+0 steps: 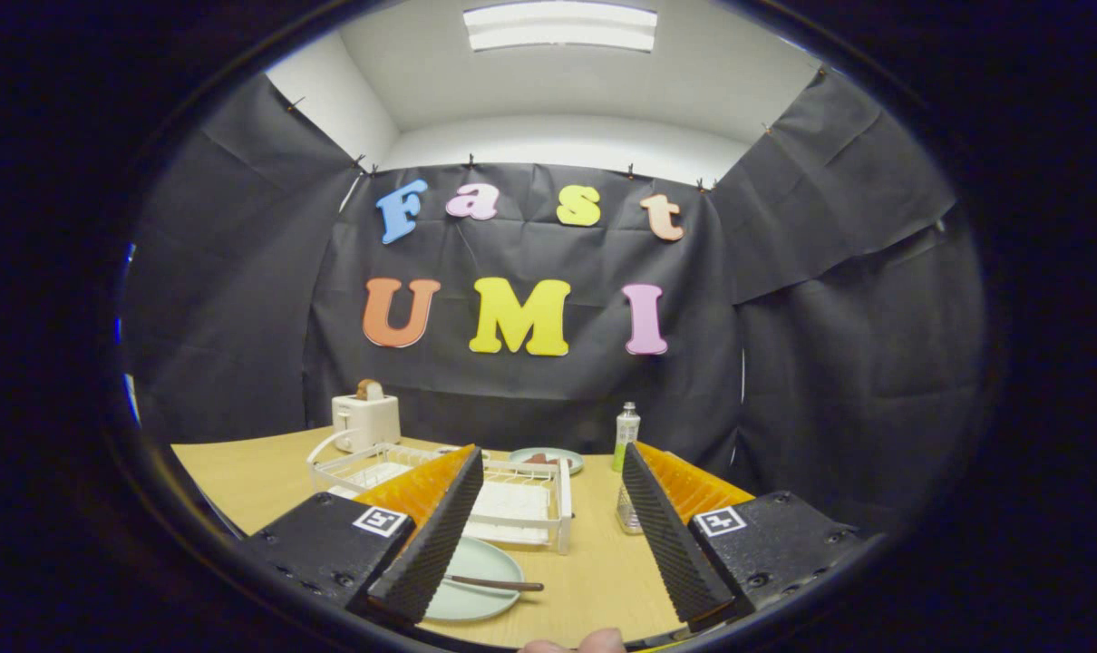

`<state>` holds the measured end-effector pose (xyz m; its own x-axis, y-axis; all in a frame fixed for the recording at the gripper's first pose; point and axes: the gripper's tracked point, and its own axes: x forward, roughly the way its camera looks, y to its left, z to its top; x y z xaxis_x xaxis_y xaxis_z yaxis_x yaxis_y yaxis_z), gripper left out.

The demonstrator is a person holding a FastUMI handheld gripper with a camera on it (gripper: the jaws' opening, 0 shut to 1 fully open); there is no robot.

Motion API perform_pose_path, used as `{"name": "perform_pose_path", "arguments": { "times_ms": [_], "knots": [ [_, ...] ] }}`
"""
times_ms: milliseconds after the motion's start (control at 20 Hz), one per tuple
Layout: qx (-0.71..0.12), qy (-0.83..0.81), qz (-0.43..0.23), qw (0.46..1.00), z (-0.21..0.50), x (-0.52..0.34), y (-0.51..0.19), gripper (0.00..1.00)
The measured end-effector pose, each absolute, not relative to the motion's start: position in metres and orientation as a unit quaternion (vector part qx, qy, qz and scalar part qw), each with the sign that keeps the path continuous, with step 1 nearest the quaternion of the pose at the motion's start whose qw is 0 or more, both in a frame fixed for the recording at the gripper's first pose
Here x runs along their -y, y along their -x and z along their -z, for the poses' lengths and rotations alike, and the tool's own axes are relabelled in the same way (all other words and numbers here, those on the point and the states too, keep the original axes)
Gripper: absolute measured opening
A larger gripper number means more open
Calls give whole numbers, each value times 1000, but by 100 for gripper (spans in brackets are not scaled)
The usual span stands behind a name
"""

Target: Take the plate from the dish rack, then take the spoon from the basket and place it into the plate.

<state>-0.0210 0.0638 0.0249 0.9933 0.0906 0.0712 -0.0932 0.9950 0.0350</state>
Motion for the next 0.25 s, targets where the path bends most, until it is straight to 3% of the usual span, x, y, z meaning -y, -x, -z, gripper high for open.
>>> {"name": "perform_pose_path", "arguments": {
  "times_ms": [250],
  "knots": [
    [24,-17,-53,998,-21,-75,22,100]
  ]
}}
